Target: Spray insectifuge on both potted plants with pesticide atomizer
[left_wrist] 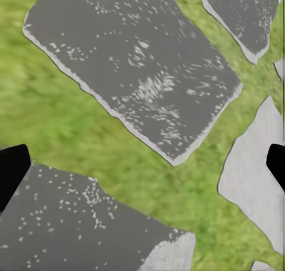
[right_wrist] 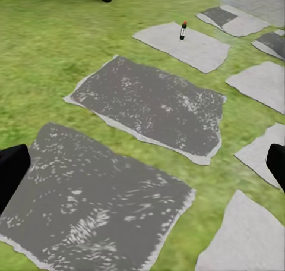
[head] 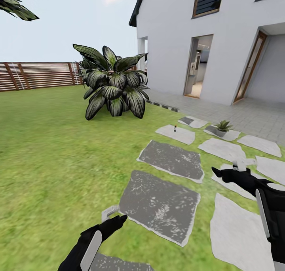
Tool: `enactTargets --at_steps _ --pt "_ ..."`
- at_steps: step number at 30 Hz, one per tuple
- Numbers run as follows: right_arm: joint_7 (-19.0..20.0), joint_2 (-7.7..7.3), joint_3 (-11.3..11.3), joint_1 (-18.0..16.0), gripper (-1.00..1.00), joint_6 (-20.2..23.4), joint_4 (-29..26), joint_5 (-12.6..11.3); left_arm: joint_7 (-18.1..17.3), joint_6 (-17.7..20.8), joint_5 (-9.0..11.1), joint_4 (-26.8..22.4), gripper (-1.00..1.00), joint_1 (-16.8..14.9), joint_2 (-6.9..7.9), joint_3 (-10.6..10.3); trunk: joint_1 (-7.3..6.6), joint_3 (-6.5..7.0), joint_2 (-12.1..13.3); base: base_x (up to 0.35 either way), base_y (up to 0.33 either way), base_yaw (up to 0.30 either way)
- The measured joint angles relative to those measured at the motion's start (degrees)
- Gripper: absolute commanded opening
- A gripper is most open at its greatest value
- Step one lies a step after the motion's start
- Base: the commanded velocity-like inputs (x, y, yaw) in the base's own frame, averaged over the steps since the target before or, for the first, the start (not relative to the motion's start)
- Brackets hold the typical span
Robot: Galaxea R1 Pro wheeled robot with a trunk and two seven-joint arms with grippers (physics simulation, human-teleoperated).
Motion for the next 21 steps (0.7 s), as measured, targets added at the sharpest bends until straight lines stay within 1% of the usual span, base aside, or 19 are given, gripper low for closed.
enactTargets --at_steps 5,7,8,12,21 --pt "0.0 -0.03 0.0 0.0 1.00 0.0 0.0 0.0 -0.1 -0.5 0.0 -0.6 1.00 0.0 0.08 -0.2 0.00 0.00 0.0 0.339 0.000 0.000" --pt "0.0 -0.03 0.0 0.0 1.00 0.0 0.0 0.0 -0.1 -1.2 0.0 -0.8 1.00 0.0 0.09 -0.7 0.00 0.00 0.0 0.339 0.000 0.000" --pt "0.0 -0.02 0.1 0.0 1.00 0.0 0.0 0.0 -0.2 -1.9 0.0 -1.0 1.00 0.0 0.12 -1.3 0.00 0.00 0.0 0.339 0.000 0.000" --pt "0.0 0.00 0.3 0.0 1.00 0.0 0.0 0.0 -0.2 -2.9 0.0 -1.1 1.00 0.0 0.15 -2.0 0.00 0.00 0.0 0.339 0.000 0.000" --pt "0.0 0.00 0.3 0.0 1.00 0.0 0.0 0.0 -0.1 -3.4 0.0 -0.7 1.00 0.0 0.16 -2.3 0.00 0.00 0.0 0.340 0.000 0.000"
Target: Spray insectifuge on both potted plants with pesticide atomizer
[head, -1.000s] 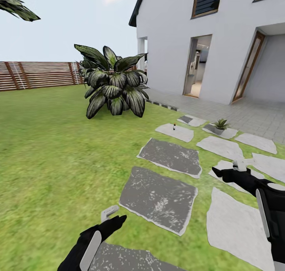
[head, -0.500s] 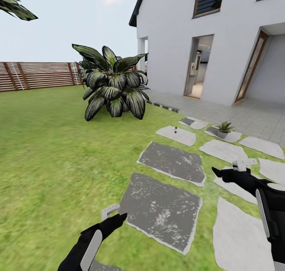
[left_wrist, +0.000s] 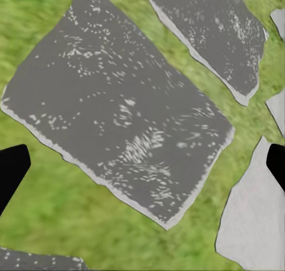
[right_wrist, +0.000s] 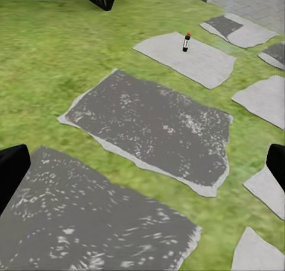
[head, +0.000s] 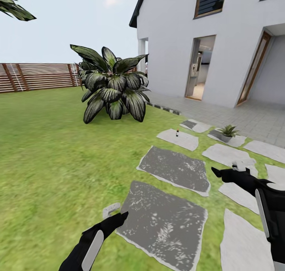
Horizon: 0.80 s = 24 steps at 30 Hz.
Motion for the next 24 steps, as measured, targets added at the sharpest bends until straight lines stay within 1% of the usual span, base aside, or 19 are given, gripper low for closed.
enactTargets --at_steps 4,14,24 --pt "0.0 0.02 0.0 0.0 1.00 0.0 0.0 0.0 -0.2 0.0 0.0 -0.9 1.00 0.1 0.04 0.0 0.00 0.00 0.0 0.340 0.000 0.000" --pt "0.0 0.36 -0.1 -0.1 1.00 0.1 0.0 0.0 -0.1 0.0 0.1 -0.6 1.00 0.2 -0.01 -0.6 0.00 0.00 0.0 0.340 0.000 0.000" --pt "0.0 0.56 0.0 -0.1 1.00 0.3 0.0 0.0 0.1 0.0 0.0 -0.7 1.00 0.2 0.02 -0.6 0.00 0.00 0.0 0.340 0.000 -0.002"
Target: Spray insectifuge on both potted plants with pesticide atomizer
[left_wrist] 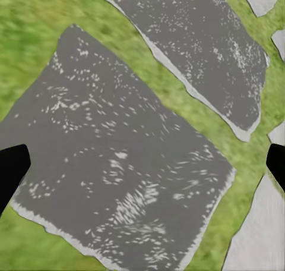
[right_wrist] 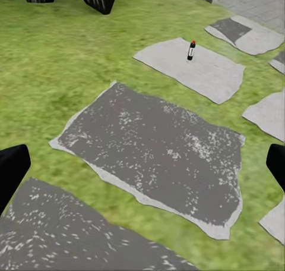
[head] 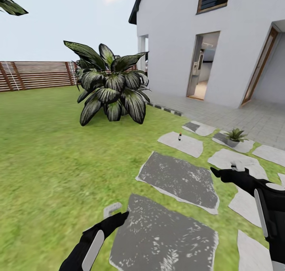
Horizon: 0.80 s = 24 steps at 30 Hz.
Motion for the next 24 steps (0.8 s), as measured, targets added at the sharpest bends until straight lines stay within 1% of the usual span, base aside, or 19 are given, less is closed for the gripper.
enactTargets --at_steps 2,6,15,22,24 --pt "0.0 0.79 0.0 -0.1 1.00 0.0 0.0 0.0 0.3 0.0 0.0 0.0 1.00 0.0 -0.02 0.0 0.00 0.01 0.0 0.340 0.000 -0.037" --pt "0.0 1.30 0.0 -0.5 1.00 0.0 0.0 0.0 0.5 0.0 -0.1 0.1 1.00 0.0 -0.02 0.0 0.00 0.04 0.0 0.340 0.000 -0.019" --pt "0.0 1.56 -0.1 -0.8 1.00 0.0 0.0 0.0 0.7 0.2 0.1 0.6 1.00 0.0 0.03 0.4 0.00 0.06 0.0 0.340 0.000 -0.017" --pt "0.1 1.63 -0.2 -0.9 1.00 0.1 0.0 -0.1 0.8 0.3 0.0 0.8 1.00 0.0 0.04 0.6 0.00 0.22 0.0 0.340 0.000 -0.204" --pt "0.1 1.63 -0.2 -0.9 1.00 0.0 0.0 -0.1 0.8 0.3 0.0 1.7 1.00 -0.1 0.09 0.7 0.04 0.23 0.0 0.340 0.000 -0.268"
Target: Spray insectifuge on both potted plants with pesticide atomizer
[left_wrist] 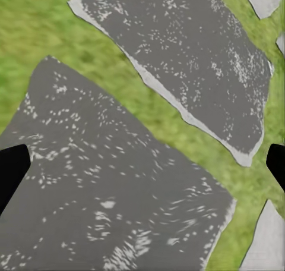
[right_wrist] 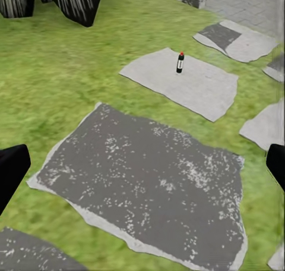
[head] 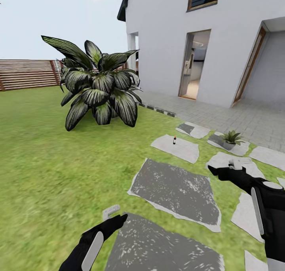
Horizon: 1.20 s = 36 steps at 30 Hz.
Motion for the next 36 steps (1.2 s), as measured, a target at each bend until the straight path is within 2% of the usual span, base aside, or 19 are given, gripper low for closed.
enactTargets --at_steps 9,11,14,18,36 --pt "0.0 0.08 0.1 0.0 1.00 0.1 0.0 0.0 0.0 0.0 0.0 0.7 1.00 -0.1 0.05 0.0 -0.03 0.02 0.0 0.330 0.086 -0.274" --pt "0.0 0.08 0.1 -0.1 1.00 1.0 0.0 0.0 -0.1 0.0 0.0 0.7 1.00 -0.1 0.05 0.0 -0.03 0.02 0.0 0.315 0.178 -0.276" --pt "0.0 0.06 0.1 -0.6 1.00 4.5 0.0 0.0 -0.1 0.0 -0.1 0.7 1.00 -0.1 0.11 0.0 -0.03 0.02 0.0 0.310 0.197 -0.276" --pt "0.0 0.08 0.1 -1.1 1.00 6.4 0.0 0.0 -0.1 0.1 -0.1 0.8 1.00 -0.1 0.19 0.0 -0.03 0.02 0.0 0.304 0.212 -0.276" --pt "-0.6 0.42 0.1 -2.1 1.00 7.0 0.0 0.0 -0.1 0.2 0.0 1.4 1.00 -0.2 0.22 0.0 -0.02 0.02 0.0 0.256 0.257 -0.276"
